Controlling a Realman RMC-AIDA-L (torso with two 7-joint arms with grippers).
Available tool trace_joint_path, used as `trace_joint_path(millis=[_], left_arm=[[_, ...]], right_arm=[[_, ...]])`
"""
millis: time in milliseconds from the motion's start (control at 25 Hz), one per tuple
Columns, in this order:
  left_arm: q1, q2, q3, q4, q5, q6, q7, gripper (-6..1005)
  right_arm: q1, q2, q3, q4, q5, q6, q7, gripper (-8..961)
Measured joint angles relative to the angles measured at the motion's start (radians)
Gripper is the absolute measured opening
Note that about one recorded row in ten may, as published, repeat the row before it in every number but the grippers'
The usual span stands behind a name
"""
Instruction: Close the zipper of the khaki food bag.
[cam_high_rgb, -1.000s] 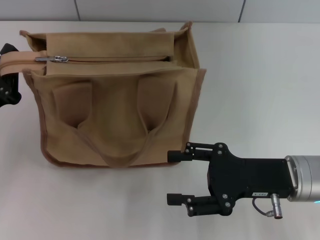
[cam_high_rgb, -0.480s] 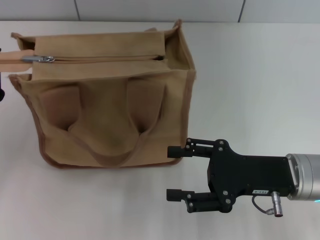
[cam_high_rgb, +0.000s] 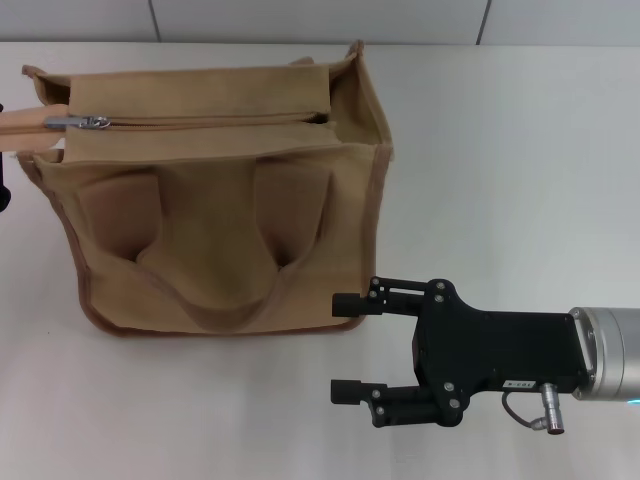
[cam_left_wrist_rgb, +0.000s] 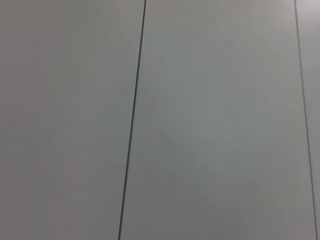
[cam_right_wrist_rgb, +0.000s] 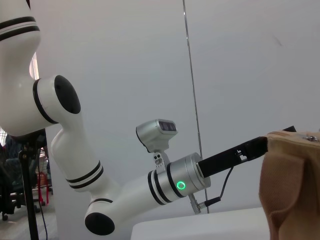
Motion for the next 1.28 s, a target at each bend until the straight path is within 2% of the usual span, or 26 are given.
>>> trace_joint_path(millis=[480, 600, 840, 1280], left_arm=[[0.01, 0.004, 0.03, 0.008, 0.001, -0.04, 0.0, -1], [0.025, 0.003, 0.027, 0.006, -0.001, -0.044, 0.015, 149], [0.051, 0.003, 0.016, 0.002, -0.007, -0.035, 0.018, 374], [0.078, 0.002, 0.014, -0.001, -0.008, -0.02, 0.018, 572]], right_arm=[[-0.004, 0.002, -0.005, 0.0, 0.0, -0.003, -0.002, 742], [-0.003, 0.002, -0.006, 0.0, 0.0, -0.003, -0.002, 742], [-0.003, 0.002, -0.008, 0.0, 0.0, -0.005, -0.002, 743], [0.003, 0.002, -0.008, 0.0, 0.0, -0.005, -0.002, 741]])
